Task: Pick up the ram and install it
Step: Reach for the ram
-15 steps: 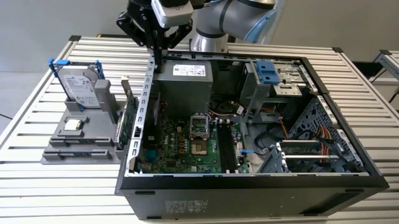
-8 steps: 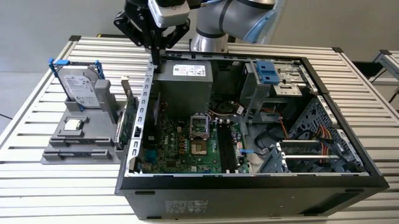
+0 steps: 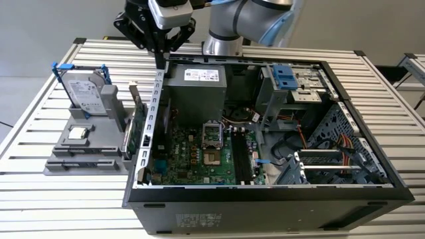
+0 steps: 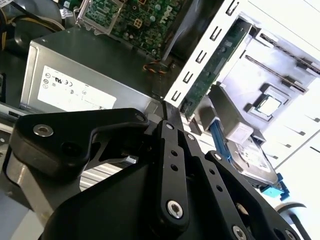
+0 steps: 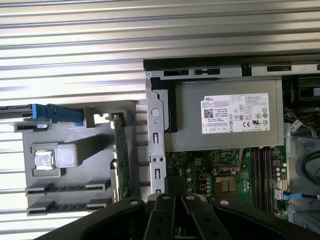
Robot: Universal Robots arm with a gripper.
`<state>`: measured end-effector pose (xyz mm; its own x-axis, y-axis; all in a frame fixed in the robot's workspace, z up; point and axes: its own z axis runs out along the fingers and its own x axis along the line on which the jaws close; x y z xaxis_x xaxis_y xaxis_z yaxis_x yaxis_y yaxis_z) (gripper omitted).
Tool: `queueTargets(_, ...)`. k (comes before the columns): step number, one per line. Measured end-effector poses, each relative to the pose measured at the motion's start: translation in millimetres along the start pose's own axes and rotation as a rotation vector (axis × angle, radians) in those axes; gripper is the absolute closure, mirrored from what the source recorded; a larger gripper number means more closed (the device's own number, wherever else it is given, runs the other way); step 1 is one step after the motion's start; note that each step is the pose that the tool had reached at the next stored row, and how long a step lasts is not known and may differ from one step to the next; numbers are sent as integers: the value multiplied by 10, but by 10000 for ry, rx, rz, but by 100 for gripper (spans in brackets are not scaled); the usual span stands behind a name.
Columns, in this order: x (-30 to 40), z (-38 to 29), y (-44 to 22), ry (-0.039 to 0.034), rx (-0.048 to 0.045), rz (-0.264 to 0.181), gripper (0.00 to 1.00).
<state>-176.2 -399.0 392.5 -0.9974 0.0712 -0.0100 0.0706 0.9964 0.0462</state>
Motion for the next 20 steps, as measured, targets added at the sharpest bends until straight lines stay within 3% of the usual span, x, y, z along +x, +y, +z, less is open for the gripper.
queueTargets(20,171,-1,-12,0,1,-1,100)
